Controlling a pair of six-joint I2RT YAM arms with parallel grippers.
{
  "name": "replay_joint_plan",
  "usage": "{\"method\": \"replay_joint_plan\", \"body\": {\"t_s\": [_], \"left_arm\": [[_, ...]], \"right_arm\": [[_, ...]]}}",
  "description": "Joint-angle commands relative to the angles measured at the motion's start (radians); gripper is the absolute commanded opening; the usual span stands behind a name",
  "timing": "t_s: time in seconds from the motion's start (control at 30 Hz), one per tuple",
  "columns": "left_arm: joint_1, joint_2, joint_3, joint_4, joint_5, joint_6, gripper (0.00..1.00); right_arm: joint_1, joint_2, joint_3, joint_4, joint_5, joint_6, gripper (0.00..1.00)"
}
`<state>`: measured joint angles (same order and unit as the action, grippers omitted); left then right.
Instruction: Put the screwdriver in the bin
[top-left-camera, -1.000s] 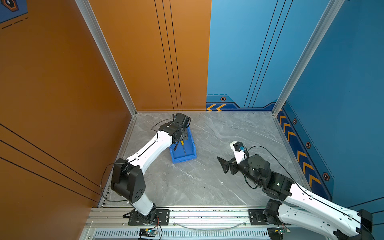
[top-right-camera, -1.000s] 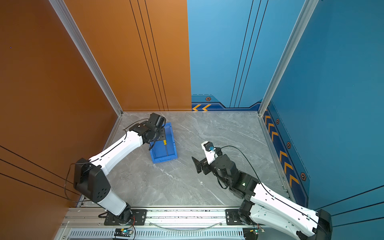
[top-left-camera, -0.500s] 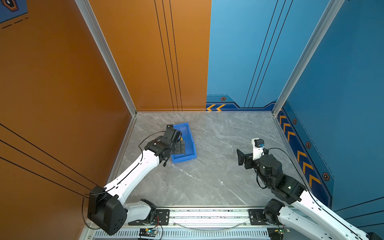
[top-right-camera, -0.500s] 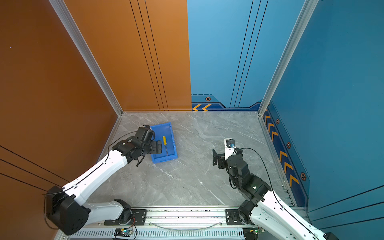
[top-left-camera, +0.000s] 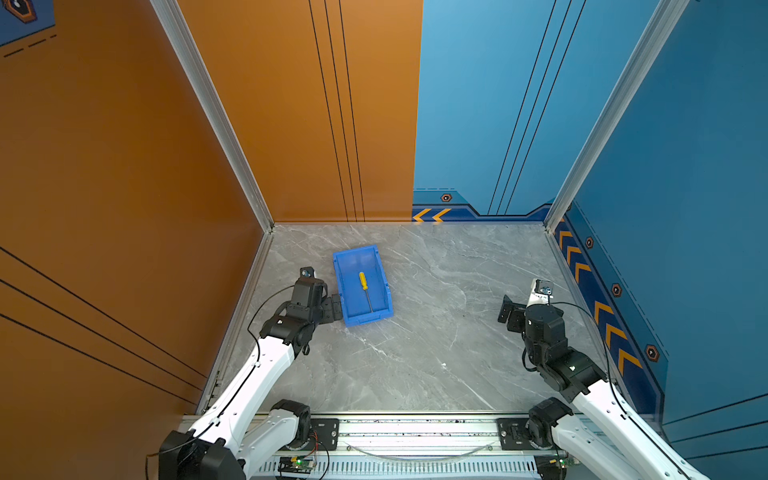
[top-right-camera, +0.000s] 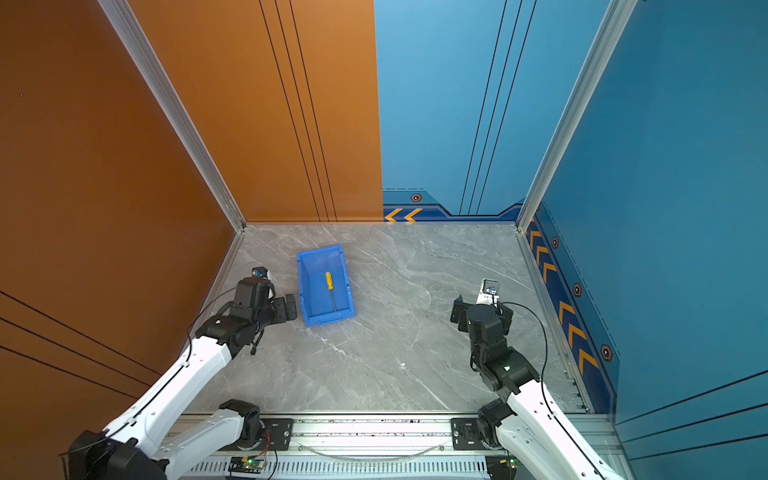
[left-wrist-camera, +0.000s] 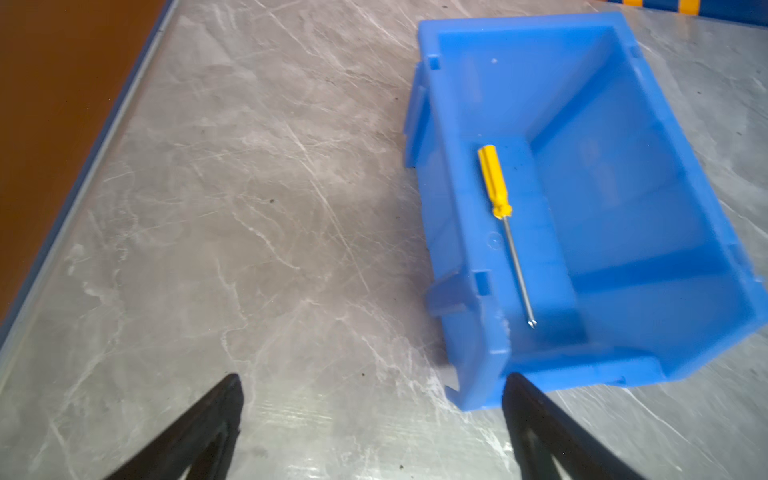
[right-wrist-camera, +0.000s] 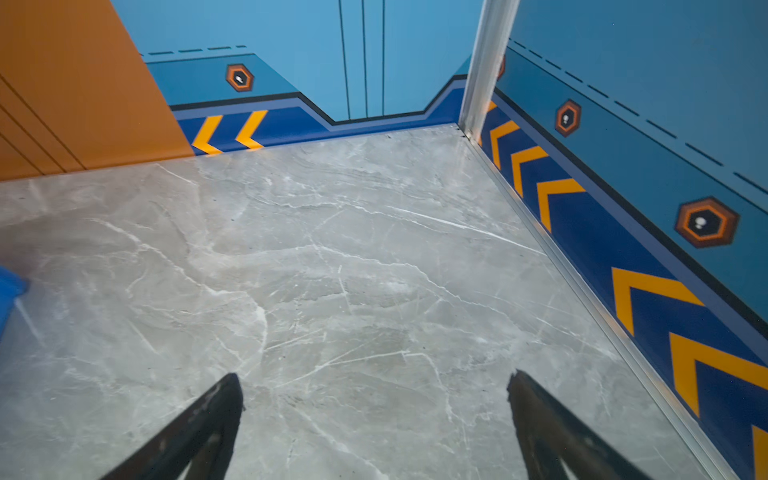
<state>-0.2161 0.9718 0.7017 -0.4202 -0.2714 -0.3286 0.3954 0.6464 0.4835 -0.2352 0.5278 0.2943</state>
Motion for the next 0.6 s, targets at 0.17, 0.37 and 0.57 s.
{"method": "replay_joint_plan", "body": {"t_s": [0.17,0.37,0.57], "left_arm": [[0.069,-0.117,-0.261,0.378,-0.185,0.101,0.98],[0.117,-0.129,-0.415,0.651,-0.094,0.248,0.98],[0.139,0.002,-0.471,0.868,-0.046,0.257,0.98]], "right_arm": [[-0.207,0.028,-0.159,0.257,-0.192,-0.111,1.0],[-0.293,0.165,-0.189,0.394,-0.266,-0.174,1.0],[-0.379,0.256,-0.28,0.64,-0.329,-0.169,1.0]]}}
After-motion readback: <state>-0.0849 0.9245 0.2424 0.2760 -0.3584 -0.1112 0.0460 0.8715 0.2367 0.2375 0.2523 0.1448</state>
